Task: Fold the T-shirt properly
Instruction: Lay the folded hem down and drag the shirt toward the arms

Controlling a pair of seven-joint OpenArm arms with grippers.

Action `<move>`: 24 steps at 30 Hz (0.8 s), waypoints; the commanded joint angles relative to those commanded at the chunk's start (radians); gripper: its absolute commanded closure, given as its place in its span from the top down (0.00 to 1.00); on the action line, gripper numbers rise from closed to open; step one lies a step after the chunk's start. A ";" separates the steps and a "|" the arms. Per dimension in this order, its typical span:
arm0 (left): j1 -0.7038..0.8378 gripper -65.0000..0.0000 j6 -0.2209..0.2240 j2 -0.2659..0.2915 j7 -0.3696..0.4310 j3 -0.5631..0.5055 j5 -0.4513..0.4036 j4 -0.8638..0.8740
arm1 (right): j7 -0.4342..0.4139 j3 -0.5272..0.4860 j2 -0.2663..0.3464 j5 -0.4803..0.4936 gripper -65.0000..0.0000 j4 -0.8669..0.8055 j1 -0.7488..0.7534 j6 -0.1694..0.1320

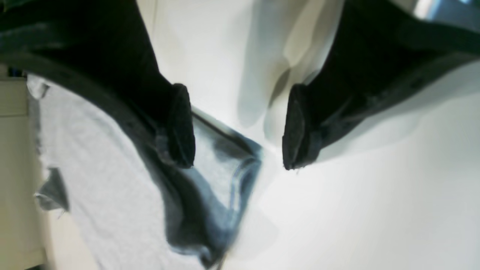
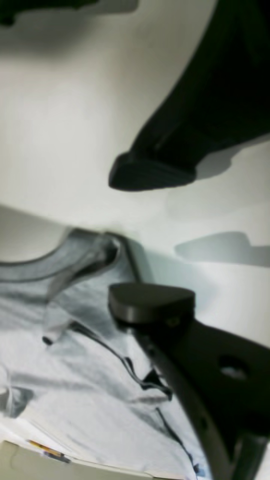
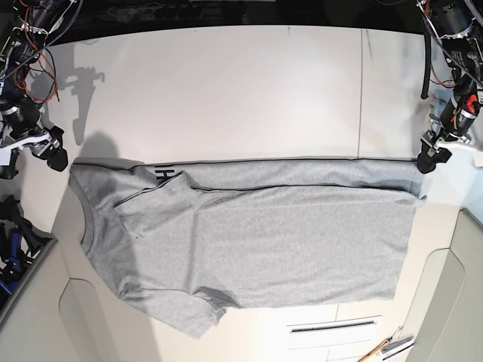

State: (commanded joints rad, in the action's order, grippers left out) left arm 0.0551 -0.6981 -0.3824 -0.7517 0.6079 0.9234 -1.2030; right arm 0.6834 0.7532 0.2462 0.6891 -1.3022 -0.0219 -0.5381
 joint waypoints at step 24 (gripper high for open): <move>-0.005 0.31 0.000 0.050 0.123 -0.060 -0.143 0.001 | -0.111 -0.139 -0.081 -0.046 0.58 0.129 -0.114 0.000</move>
State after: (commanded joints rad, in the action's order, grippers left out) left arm 0.0498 -0.6981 -0.3325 -0.6285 0.5480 0.7799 -1.2022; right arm 0.5728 0.6140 0.1654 0.6430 -1.1732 -0.1356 -0.5381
